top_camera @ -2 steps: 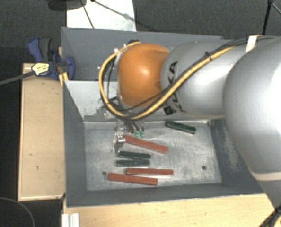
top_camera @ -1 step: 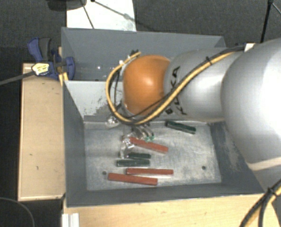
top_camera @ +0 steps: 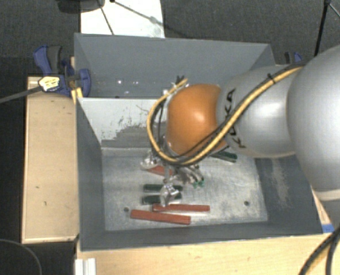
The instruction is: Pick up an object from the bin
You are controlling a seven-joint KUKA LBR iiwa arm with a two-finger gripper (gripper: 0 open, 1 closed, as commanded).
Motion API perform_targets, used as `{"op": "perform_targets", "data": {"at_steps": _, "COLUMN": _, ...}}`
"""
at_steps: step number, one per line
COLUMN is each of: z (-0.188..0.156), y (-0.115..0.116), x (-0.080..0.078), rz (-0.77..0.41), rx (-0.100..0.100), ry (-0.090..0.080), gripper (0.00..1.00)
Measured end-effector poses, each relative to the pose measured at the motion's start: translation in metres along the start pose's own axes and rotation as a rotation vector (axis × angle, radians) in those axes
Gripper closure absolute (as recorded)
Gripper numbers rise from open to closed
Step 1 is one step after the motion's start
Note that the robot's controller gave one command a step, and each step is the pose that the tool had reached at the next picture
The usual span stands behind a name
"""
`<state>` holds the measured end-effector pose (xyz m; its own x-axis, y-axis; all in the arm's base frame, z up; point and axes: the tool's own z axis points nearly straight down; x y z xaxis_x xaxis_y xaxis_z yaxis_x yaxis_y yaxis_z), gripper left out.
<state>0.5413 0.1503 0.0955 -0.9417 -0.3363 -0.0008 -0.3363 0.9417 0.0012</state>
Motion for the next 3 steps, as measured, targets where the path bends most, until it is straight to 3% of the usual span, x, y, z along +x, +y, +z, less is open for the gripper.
{"op": "perform_targets", "data": {"at_steps": 1, "z": 0.0189, "y": -0.0265, "x": -0.001, "rz": -0.062, "rx": -0.001, "ry": -0.014, "gripper": 1.0}}
{"op": "perform_targets", "data": {"at_steps": 2, "z": 0.0223, "y": -0.0277, "x": 0.0016, "rz": -0.058, "rx": 0.0, "ry": -0.006, "gripper": 0.0}}
{"op": "perform_targets", "data": {"at_steps": 3, "z": 0.0207, "y": -0.0277, "x": 0.0016, "rz": -0.052, "rx": 0.0, "ry": -0.004, "gripper": 1.0}}
